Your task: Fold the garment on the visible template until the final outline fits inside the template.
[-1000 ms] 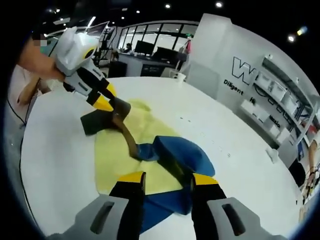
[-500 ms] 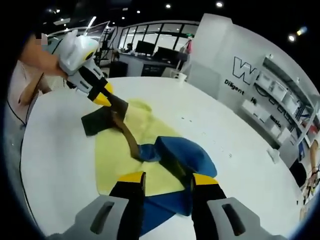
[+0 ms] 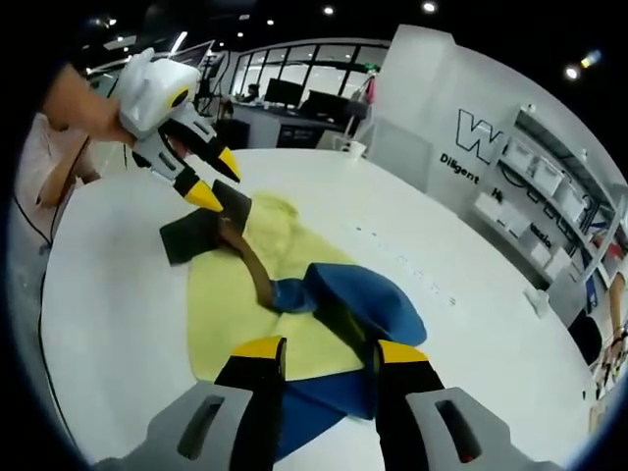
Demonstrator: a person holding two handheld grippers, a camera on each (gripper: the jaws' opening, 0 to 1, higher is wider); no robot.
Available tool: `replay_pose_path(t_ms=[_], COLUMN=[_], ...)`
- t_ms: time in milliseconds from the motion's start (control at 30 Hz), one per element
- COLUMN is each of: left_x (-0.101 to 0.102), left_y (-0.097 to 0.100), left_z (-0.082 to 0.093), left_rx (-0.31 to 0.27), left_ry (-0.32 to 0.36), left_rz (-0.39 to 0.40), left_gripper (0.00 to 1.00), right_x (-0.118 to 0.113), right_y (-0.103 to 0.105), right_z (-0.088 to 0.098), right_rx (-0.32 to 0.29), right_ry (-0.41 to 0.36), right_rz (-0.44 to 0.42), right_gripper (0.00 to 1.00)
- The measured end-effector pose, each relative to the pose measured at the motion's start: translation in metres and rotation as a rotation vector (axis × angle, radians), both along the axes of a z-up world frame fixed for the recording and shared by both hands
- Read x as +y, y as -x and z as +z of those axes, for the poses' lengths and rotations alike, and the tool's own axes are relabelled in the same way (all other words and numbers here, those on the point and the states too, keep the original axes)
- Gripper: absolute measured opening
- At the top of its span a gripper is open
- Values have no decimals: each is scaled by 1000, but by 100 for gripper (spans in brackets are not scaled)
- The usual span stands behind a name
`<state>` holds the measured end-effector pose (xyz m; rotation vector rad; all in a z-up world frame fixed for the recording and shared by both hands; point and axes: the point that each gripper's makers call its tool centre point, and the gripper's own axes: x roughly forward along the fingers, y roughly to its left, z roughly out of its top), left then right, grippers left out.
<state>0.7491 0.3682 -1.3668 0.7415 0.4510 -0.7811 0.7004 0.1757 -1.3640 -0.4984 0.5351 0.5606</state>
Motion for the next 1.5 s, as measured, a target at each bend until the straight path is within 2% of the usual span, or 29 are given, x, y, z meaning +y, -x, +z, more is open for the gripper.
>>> replay_pose_path(t_ms=[367, 533, 833, 967, 1067, 1300, 1500], left_x=[16, 22, 32, 34, 29, 10, 7], left_y=[-4, 1, 6, 0, -4, -4, -3], left_z=[2, 1, -1, 5, 9, -1, -5], left_rx=[-1, 37, 51, 43, 54, 85, 101], left_ry=[-13, -2, 3, 48, 96, 79, 77], left_rz=[42, 81, 124, 172, 183, 149, 141], left_gripper=[24, 18, 18, 16, 14, 8, 7], right_x=[0, 2, 4, 4, 3, 3, 2], right_y=[0, 0, 1, 1, 1, 1, -5], right_z=[-1, -1, -2, -3, -3, -4, -3], right_rx=[2, 3, 5, 7, 7, 13, 7], right_ry=[-7, -8, -10, -10, -8, -4, 14], right_rz=[-7, -4, -1, -2, 0, 0, 17], right_gripper=[30, 30, 30, 30, 30, 29, 29])
